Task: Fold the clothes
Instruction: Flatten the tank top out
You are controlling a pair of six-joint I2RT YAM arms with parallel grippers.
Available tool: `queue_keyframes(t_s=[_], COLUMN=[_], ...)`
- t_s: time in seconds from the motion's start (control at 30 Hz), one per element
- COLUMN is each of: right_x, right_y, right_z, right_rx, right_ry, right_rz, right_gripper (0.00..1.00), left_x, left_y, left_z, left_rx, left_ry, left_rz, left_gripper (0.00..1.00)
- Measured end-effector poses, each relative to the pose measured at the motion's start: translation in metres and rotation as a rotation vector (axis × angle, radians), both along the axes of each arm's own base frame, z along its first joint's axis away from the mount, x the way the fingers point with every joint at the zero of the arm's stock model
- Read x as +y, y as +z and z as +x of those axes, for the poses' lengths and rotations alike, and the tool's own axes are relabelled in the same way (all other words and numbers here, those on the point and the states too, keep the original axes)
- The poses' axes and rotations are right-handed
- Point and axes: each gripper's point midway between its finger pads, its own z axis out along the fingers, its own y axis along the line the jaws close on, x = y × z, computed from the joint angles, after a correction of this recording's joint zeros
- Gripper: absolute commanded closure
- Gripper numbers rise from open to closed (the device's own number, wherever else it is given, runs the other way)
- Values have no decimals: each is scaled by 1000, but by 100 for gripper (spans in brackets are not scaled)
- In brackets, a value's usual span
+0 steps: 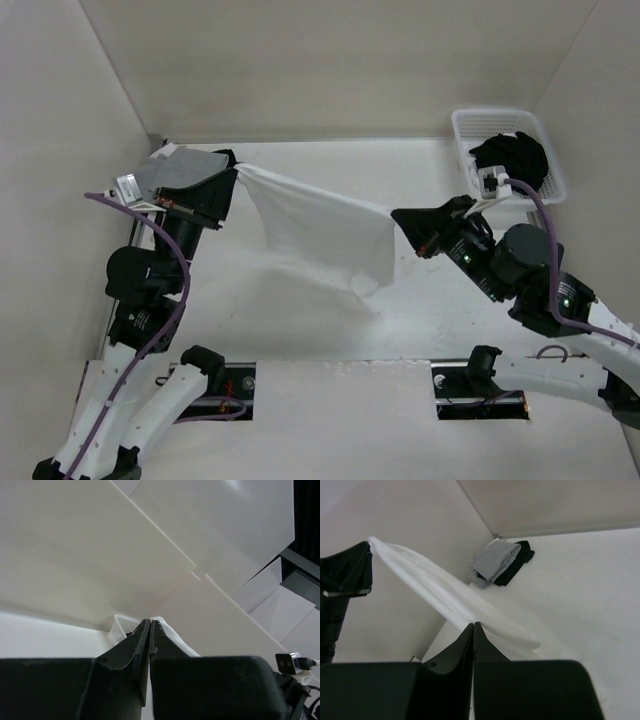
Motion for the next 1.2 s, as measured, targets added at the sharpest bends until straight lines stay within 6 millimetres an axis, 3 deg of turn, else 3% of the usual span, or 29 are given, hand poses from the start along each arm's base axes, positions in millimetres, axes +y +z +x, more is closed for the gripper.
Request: queue_keyframes(t_s=[0.1, 0.2, 0.23, 0.3, 0.4, 0.5, 0.57, 0.67, 0.83, 0.97, 1.07, 1.2], right_x=[-7, -12, -12, -9, -4, -6, -12, -15, -2, 9, 22, 49], right_y=[-2, -31, -47, -89, -175, -259, -301, -328, -347, -370, -384, -382], right_z=[14, 49, 64, 93, 138, 160, 163, 154, 140, 144, 159, 192], right_rx=[1, 46, 72, 142, 303, 479, 576, 630, 652, 703, 742, 739], right_ry=[-65, -153, -172, -193, -203, -202, -204, -192, -143, -119, -108, -82], right_rz=[-13, -73, -89, -136, -214, -291, -325, -343, -318, -304, -304, -275], right_gripper=[97, 94, 91, 88, 85, 79, 68, 58, 54, 51, 51, 53], left_x=[-3, -3, -2, 3, 14, 22, 26, 28, 29, 26, 27, 39], left_y=[-19, -66, -91, -136, -221, -288, -312, -328, -352, -351, -344, -345], left_z=[12, 43, 59, 83, 116, 125, 129, 140, 154, 156, 152, 128], left_rx=[42, 158, 222, 339, 561, 738, 802, 834, 869, 862, 831, 818], left_ry=[9, 48, 69, 106, 160, 190, 206, 224, 245, 243, 247, 268], left_rz=[20, 62, 79, 106, 138, 152, 154, 143, 133, 127, 112, 78], left_gripper=[99, 99, 99, 99, 99, 98, 97, 97, 97, 97, 98, 98])
